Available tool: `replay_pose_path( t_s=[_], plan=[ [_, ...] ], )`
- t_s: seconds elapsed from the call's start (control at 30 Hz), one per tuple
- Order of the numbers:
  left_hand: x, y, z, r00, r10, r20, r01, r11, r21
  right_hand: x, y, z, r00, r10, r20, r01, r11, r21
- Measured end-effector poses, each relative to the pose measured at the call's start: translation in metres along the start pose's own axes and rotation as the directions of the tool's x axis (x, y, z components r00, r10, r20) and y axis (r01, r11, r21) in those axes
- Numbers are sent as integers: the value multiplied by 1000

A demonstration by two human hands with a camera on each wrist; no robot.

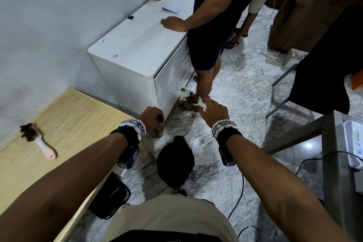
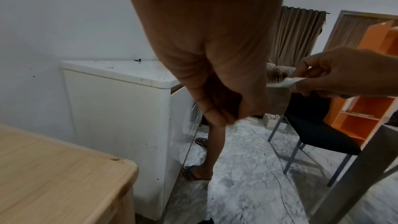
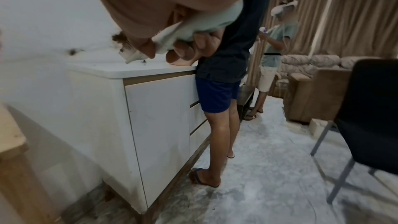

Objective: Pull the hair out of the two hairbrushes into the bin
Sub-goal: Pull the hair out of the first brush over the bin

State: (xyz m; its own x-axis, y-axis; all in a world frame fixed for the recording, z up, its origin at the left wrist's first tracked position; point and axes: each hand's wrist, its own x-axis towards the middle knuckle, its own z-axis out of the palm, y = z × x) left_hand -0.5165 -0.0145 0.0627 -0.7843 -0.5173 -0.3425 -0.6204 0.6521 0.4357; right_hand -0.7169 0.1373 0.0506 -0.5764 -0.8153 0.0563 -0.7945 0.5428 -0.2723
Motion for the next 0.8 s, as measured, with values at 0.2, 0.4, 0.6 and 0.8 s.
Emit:
replay_pose_path(
  t_s=[0.2, 0.4, 0.6, 0.8],
  plan=[
    [-8, -25, 33, 962, -64, 265, 38, 994, 103, 7, 17, -8, 966, 256, -27, -248, 955, 163],
    [-5, -26, 42, 965, -76, 252, 54, 994, 95, 1, 24, -11, 974, 227, -11, -223, 964, 145],
    [-4, -12, 44, 980, -69, 188, 61, 997, 46, -7, 17, -7, 982, 184, 44, -188, 975, 121],
    [-4, -11, 44, 980, 27, 199, -17, 999, -47, -10, 13, -3, 988, 151, 42, -154, 983, 103]
  ],
)
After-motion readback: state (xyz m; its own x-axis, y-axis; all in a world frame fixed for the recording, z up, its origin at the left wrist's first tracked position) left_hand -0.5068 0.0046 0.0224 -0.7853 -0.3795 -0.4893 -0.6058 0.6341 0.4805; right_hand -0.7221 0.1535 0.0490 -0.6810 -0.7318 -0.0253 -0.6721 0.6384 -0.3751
